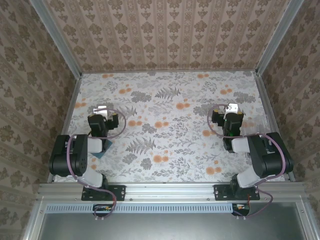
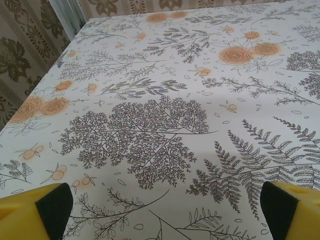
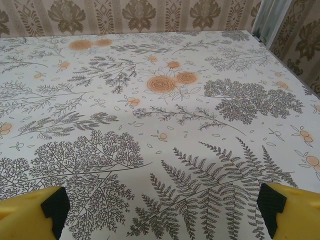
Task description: Put the credit cards into the card holder
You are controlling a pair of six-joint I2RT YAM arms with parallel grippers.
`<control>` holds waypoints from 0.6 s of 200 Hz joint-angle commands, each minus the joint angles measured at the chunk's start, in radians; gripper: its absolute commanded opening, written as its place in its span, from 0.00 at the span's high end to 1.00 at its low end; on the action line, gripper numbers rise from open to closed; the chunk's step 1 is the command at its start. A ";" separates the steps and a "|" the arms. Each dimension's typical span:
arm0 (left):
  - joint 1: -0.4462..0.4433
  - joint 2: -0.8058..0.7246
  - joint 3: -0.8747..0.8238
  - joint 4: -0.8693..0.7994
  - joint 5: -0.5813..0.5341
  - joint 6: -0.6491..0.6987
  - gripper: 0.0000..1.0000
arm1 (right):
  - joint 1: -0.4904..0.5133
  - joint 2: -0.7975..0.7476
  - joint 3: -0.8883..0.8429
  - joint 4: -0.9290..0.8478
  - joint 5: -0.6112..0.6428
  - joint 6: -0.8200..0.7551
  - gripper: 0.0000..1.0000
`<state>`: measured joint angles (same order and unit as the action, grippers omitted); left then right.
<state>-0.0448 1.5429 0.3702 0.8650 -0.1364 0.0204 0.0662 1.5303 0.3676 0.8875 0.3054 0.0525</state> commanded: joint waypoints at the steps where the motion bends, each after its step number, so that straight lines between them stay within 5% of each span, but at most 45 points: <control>1: 0.005 -0.007 0.026 0.006 0.014 0.016 0.00 | -0.005 -0.001 0.017 0.013 -0.015 0.012 0.00; 120: 0.005 -0.006 0.028 0.005 0.016 0.016 0.00 | -0.008 0.001 0.019 0.011 -0.017 0.012 0.01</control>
<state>-0.0448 1.5429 0.3702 0.8639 -0.1337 0.0204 0.0631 1.5303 0.3676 0.8871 0.3050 0.0525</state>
